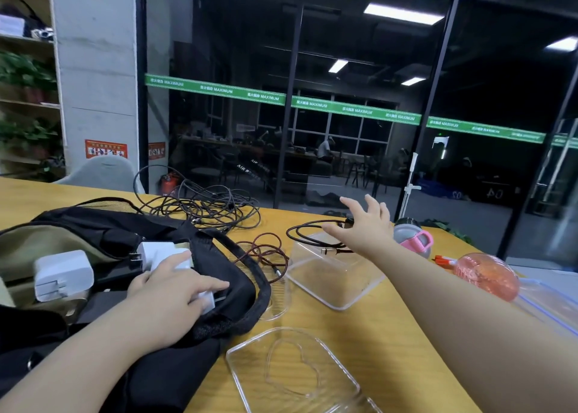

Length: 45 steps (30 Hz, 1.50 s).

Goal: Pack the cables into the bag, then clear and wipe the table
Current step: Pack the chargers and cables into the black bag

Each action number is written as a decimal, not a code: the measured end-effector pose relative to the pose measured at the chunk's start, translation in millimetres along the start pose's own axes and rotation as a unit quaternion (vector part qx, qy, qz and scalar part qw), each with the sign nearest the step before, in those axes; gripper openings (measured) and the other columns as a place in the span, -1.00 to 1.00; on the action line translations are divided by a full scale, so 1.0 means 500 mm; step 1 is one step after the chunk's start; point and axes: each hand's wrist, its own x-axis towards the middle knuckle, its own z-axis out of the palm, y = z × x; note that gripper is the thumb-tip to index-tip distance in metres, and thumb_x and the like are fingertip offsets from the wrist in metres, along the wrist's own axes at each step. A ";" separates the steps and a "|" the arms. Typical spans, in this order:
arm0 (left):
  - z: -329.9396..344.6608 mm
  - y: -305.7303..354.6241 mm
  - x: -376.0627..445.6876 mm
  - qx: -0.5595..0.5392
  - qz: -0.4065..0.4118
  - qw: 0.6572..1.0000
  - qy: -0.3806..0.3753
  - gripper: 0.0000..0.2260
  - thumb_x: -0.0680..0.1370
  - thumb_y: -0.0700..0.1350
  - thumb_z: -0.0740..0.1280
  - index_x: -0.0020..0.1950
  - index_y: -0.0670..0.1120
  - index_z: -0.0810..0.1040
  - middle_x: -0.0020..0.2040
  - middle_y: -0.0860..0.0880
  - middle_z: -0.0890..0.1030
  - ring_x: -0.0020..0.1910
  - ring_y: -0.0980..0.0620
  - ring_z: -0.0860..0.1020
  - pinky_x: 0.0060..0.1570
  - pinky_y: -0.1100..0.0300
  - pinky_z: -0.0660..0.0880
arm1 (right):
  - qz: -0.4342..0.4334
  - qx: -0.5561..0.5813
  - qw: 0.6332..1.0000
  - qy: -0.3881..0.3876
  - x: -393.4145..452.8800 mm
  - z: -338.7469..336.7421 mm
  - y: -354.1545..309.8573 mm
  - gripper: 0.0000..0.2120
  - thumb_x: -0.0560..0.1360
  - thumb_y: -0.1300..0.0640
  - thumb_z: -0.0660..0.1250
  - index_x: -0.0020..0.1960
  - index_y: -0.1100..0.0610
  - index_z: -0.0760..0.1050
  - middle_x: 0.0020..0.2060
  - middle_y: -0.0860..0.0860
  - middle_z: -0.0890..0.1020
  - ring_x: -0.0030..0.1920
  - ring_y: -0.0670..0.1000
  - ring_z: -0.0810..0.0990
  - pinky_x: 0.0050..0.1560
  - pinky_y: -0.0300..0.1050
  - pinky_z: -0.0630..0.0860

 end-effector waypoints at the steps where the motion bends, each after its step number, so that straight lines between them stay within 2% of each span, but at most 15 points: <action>1: 0.000 0.000 0.001 0.000 0.001 1.000 0.001 -0.61 0.62 -0.07 0.10 -0.10 0.51 0.20 -0.16 0.42 0.38 0.48 0.24 -0.18 0.41 0.08 -0.03 | 0.005 -0.015 1.000 -0.013 0.005 -0.001 0.002 -0.30 0.42 -0.36 0.25 0.48 -0.25 0.10 0.55 0.01 -0.06 0.53 0.16 -0.18 0.47 0.19 -0.02; 3: 0.001 -0.001 0.002 -0.001 0.002 1.000 0.002 -0.62 0.62 -0.09 0.09 -0.04 0.49 0.22 -0.16 0.42 0.38 0.48 0.23 -0.18 0.41 0.07 -0.02 | 0.006 -0.028 0.998 -0.051 0.014 0.008 0.009 -0.30 0.41 -0.36 0.26 0.47 -0.26 0.10 0.55 0.00 -0.07 0.53 0.16 -0.18 0.46 0.20 -0.02; 6: 0.002 -0.003 0.003 0.003 0.005 1.000 0.003 -0.60 0.62 -0.10 0.09 -0.03 0.50 0.21 -0.16 0.45 0.35 0.48 0.23 -0.19 0.40 0.07 -0.01 | 0.023 -0.017 0.994 -0.107 0.021 0.029 0.015 -0.40 0.43 -0.36 0.22 0.42 -0.24 0.25 0.54 0.00 0.02 0.52 0.16 -0.14 0.47 0.18 0.02; 11: 0.004 -0.007 0.005 -0.005 0.006 1.000 0.002 -0.59 0.61 -0.09 0.10 -0.08 0.51 0.21 -0.10 0.46 0.37 0.47 0.25 -0.21 0.40 0.07 -0.01 | 0.018 -0.025 0.992 -0.126 0.024 0.018 0.014 -0.52 0.49 -0.29 0.21 0.33 -0.12 0.43 0.48 0.01 0.16 0.45 0.19 0.07 0.40 0.04 0.14; 13: 0.004 -0.008 0.005 -0.011 0.007 1.000 0.003 -0.60 0.61 -0.08 0.11 -0.06 0.51 0.22 -0.11 0.46 0.38 0.47 0.25 -0.21 0.40 0.05 0.00 | 0.017 -0.015 0.994 -0.106 0.022 0.020 0.015 -0.69 0.51 -0.21 0.24 0.17 -0.10 0.52 0.44 0.00 0.23 0.41 0.20 0.17 0.30 0.01 0.21; 15: 0.003 -0.008 0.004 -0.013 0.008 1.000 0.001 -0.62 0.62 -0.07 0.11 -0.04 0.50 0.22 -0.10 0.44 0.40 0.47 0.24 -0.21 0.40 0.04 0.00 | 0.019 -0.004 0.997 -0.078 0.018 0.026 0.013 -0.87 0.54 -0.09 0.25 -0.15 -0.09 0.48 0.37 0.00 0.31 0.36 0.19 0.25 0.16 -0.02 0.25; 17: 0.002 -0.007 0.001 -0.012 0.009 1.000 0.001 -0.62 0.62 -0.07 0.11 -0.04 0.51 0.21 -0.06 0.45 0.37 0.47 0.24 -0.21 0.40 0.05 0.00 | 0.020 0.003 0.998 -0.060 0.012 0.030 0.010 -0.75 0.56 0.01 0.24 -0.29 -0.06 0.34 0.33 0.00 0.35 0.31 0.21 0.28 0.10 -0.06 0.28; 21: -0.005 0.003 -0.006 -0.011 0.009 1.000 0.000 -0.61 0.62 -0.08 0.10 -0.05 0.50 0.18 -0.03 0.42 0.25 0.48 0.24 -0.22 0.41 0.08 0.00 | -0.004 0.010 1.000 -0.003 0.004 0.035 -0.002 -0.93 0.58 0.15 0.21 -0.03 0.00 0.42 0.25 -0.01 0.39 0.18 0.18 0.34 -0.04 -0.12 0.27; 27: -0.009 0.010 -0.011 -0.020 0.002 1.000 -0.001 -0.61 0.62 -0.08 0.11 -0.07 0.49 0.17 -0.11 0.42 0.14 0.48 0.24 -0.19 0.41 0.11 -0.02 | -0.038 0.022 0.999 0.027 0.003 0.044 -0.004 -0.71 0.53 0.34 0.15 -0.03 -0.06 0.36 0.18 0.00 0.43 0.05 0.15 0.34 -0.07 -0.11 0.30; 31: -0.006 0.003 -0.007 -0.025 0.009 1.000 -0.004 -0.60 0.62 -0.09 0.11 -0.09 0.49 0.20 -0.10 0.46 0.23 0.47 0.25 -0.22 0.41 0.08 -0.03 | -0.047 0.039 0.997 0.048 -0.003 0.042 -0.004 -0.60 0.48 0.47 0.12 -0.04 -0.05 0.38 0.17 0.01 0.44 0.06 0.13 0.34 -0.07 -0.10 0.31; 34: -0.004 -0.002 -0.006 -0.033 0.009 0.999 0.003 -0.60 0.62 -0.09 0.12 -0.10 0.49 0.22 -0.10 0.45 0.24 0.47 0.26 -0.21 0.40 0.09 -0.02 | -0.039 0.056 0.995 0.077 -0.015 0.037 -0.004 -0.57 0.47 0.50 0.06 0.04 0.03 0.47 0.18 0.01 0.43 0.03 0.07 0.26 -0.09 -0.13 0.26; 38: 0.006 -0.015 0.001 -0.055 0.011 0.998 0.009 -0.61 0.61 -0.09 0.13 -0.09 0.49 0.27 -0.08 0.33 0.45 0.47 0.28 -0.21 0.41 0.08 -0.01 | -0.054 0.078 0.987 0.126 -0.033 0.029 -0.008 -0.58 0.46 0.52 0.08 0.05 0.10 0.51 0.19 0.00 0.44 0.02 0.01 0.17 -0.15 -0.21 0.18; 42: 0.011 -0.022 0.005 -0.074 0.013 0.997 0.011 -0.64 0.60 -0.08 0.15 -0.08 0.47 0.30 -0.13 0.24 0.48 0.47 0.27 -0.21 0.42 0.06 -0.01 | -0.078 0.095 0.981 0.151 -0.032 0.011 -0.019 -0.59 0.43 0.54 0.10 -0.03 0.14 0.55 0.17 0.02 0.47 0.05 0.05 0.21 -0.03 -0.17 0.20; 43: 0.010 -0.021 0.005 -0.076 0.012 0.997 0.015 -0.65 0.60 -0.07 0.16 -0.08 0.46 0.31 -0.11 0.25 0.48 0.47 0.26 -0.20 0.43 0.06 -0.02 | -0.085 0.089 0.981 0.150 -0.031 0.006 -0.024 -0.60 0.43 0.54 0.10 -0.03 0.14 0.56 0.17 0.02 0.47 0.07 0.07 0.23 -0.02 -0.16 0.21; 45: 0.004 -0.017 0.002 -0.069 0.017 0.997 0.032 -0.68 0.59 -0.04 0.18 -0.11 0.46 0.31 0.07 0.33 0.46 0.48 0.26 -0.15 0.45 0.03 -0.07 | -0.085 0.096 0.983 0.129 -0.031 -0.001 -0.028 -0.64 0.47 0.49 0.09 -0.02 0.14 0.55 0.13 0.00 0.44 0.10 0.08 0.23 -0.03 -0.19 0.22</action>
